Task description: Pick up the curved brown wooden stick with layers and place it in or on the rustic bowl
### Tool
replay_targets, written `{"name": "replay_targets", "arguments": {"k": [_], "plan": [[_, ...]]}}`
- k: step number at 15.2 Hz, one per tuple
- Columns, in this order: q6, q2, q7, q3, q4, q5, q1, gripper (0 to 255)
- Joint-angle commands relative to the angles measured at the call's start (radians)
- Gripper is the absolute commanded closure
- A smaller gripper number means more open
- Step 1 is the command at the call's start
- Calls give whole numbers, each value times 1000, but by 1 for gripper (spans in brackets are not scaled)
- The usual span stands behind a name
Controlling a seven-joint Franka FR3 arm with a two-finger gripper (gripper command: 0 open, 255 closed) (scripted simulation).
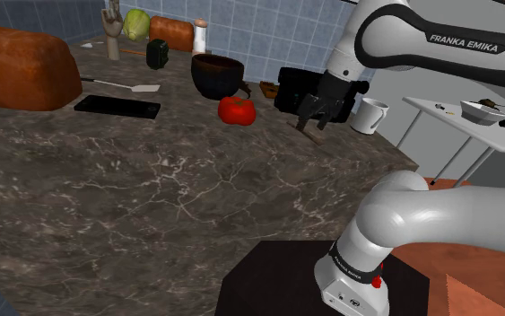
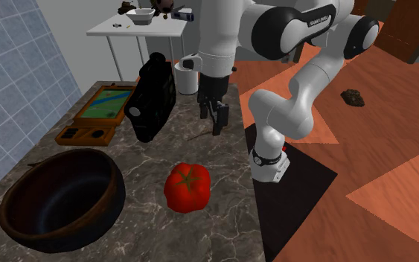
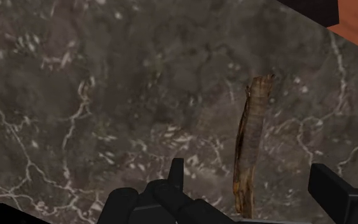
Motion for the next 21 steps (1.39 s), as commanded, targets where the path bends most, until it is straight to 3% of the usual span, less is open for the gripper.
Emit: {"name": "replay_targets", "arguments": {"k": [1, 2, 3, 12, 21], "plan": [[1, 0, 0, 0, 0, 0, 0, 0], [0, 0, 0, 0, 0, 0, 0, 0], [0, 0, 0, 0, 0, 0, 0, 255], [0, 0, 0, 0, 0, 0, 0, 255], [-102, 36, 4, 8, 138, 9, 7, 255]]}}
